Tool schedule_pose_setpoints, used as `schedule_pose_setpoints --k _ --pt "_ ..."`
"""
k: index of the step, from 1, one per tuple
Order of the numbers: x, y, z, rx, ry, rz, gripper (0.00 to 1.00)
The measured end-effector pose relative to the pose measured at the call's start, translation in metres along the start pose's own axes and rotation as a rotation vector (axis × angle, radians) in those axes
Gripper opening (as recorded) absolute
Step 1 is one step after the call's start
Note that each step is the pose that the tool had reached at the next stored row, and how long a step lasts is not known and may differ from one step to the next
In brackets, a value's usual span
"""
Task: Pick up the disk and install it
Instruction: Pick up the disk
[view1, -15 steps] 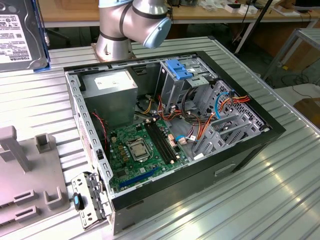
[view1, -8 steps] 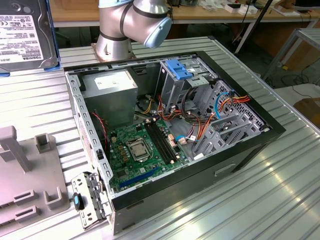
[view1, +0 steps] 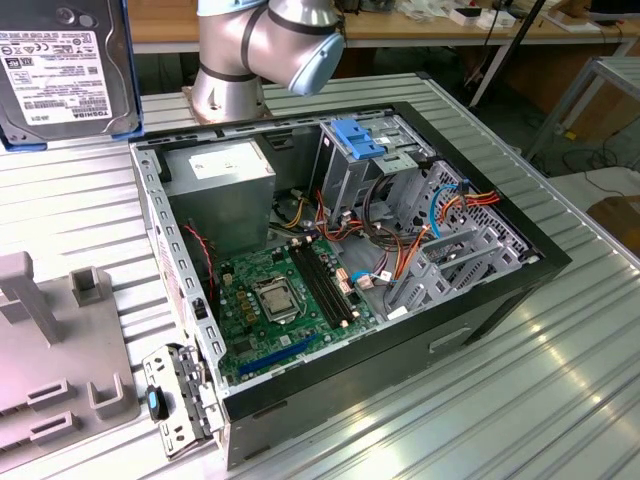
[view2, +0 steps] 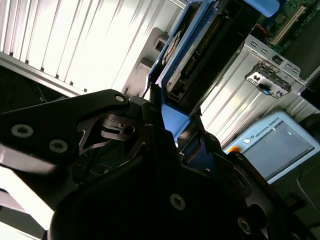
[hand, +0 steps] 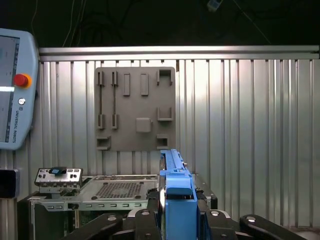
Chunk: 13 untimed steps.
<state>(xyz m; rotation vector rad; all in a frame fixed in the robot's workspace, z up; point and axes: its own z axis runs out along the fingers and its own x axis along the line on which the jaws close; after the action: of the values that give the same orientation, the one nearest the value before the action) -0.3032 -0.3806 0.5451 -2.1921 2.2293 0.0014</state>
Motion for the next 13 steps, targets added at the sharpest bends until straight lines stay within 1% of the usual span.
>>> schedule_pose_setpoints --k 1,5,6,13 --pt "-0.0001 -0.0036 0.0002 0.0000 0.0000 0.000 0.37" --pt "-0.0002 -0.0120 0.0006 -0.0001 0.0001 0.000 0.37" --pt "-0.0003 -0.0161 0.0009 0.0000 0.0000 0.000 0.37" --pt "-0.0005 -0.0320 0.0019 0.0000 0.0000 0.000 0.37"
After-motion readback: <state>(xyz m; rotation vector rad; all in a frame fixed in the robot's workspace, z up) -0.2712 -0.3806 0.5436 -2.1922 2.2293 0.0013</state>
